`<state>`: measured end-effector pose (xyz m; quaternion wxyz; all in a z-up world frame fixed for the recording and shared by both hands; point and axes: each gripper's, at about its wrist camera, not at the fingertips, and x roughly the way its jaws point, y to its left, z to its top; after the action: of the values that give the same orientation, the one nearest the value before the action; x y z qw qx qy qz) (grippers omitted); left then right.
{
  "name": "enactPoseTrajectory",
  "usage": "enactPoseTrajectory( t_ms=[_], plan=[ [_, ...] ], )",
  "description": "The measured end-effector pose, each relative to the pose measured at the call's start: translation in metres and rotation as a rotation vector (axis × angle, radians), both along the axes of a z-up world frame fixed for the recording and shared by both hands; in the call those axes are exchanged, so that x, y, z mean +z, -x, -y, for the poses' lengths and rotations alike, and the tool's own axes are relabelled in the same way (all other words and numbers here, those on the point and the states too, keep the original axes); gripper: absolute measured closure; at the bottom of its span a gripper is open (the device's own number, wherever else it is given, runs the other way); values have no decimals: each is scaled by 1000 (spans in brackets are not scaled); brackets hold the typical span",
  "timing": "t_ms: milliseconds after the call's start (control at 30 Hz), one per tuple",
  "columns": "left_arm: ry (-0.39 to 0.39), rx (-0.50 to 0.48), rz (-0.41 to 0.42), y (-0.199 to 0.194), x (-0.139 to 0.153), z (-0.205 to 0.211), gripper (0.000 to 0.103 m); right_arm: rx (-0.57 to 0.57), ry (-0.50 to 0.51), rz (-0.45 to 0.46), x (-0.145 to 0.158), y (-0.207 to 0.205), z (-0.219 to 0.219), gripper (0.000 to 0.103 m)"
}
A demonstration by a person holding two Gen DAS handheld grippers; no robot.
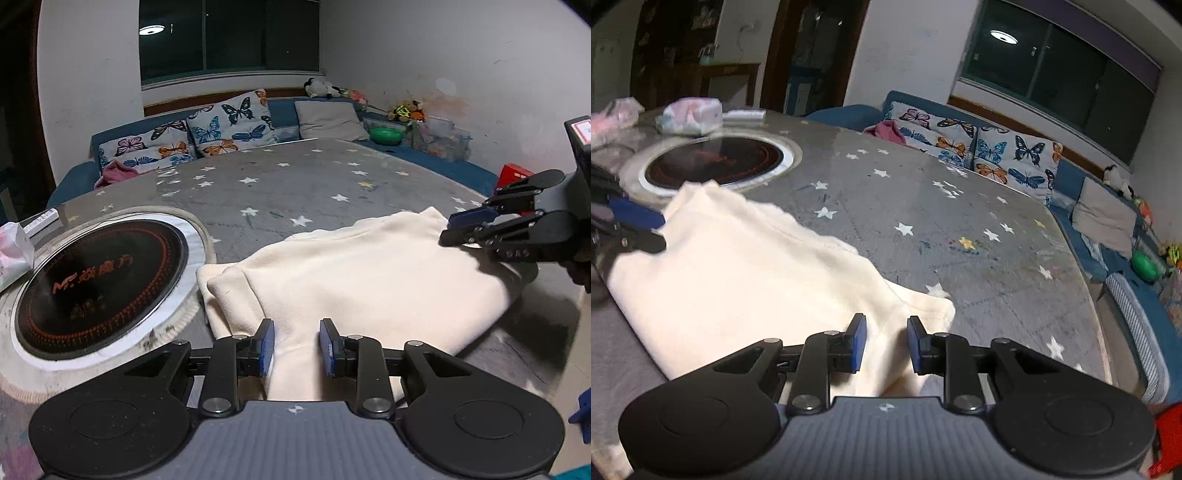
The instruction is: Fold clothes
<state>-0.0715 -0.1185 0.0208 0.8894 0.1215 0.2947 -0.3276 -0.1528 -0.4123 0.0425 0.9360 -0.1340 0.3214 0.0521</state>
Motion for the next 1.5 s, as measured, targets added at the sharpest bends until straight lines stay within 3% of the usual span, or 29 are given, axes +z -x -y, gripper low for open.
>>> enactPoseTrajectory(
  t_ms=[200, 333, 467, 567, 700, 933, 1167, 1367, 1500],
  plan=[
    [47, -26, 35, 18, 18, 1, 67, 19, -68, 18, 19, 41, 3, 82],
    [50, -67, 41, 24, 19, 15, 66, 69, -97, 5, 19, 61, -7, 88],
    [19, -64, 10, 22, 7, 22, 66, 44, -116, -38, 1, 64, -7, 90],
    [4, -54, -5, 20, 0, 20, 66, 5, -181, -55, 3, 61, 3, 90],
    [13, -50, -12, 21, 1, 15, 66, 21, -161, -9, 16, 63, 1, 90],
    [18, -41, -18, 21, 0, 13, 63, 55, -164, -61, 2, 38, -8, 90],
    [24, -34, -23, 19, 0, 14, 60, 65, -202, -21, 18, -1, -11, 90],
    [26, -34, -31, 18, 0, 13, 59, -2, -238, -68, 6, -57, -16, 90],
    [37, -31, -42, 16, 1, 11, 58, -33, -221, -97, -4, -73, -17, 92]
  ],
)
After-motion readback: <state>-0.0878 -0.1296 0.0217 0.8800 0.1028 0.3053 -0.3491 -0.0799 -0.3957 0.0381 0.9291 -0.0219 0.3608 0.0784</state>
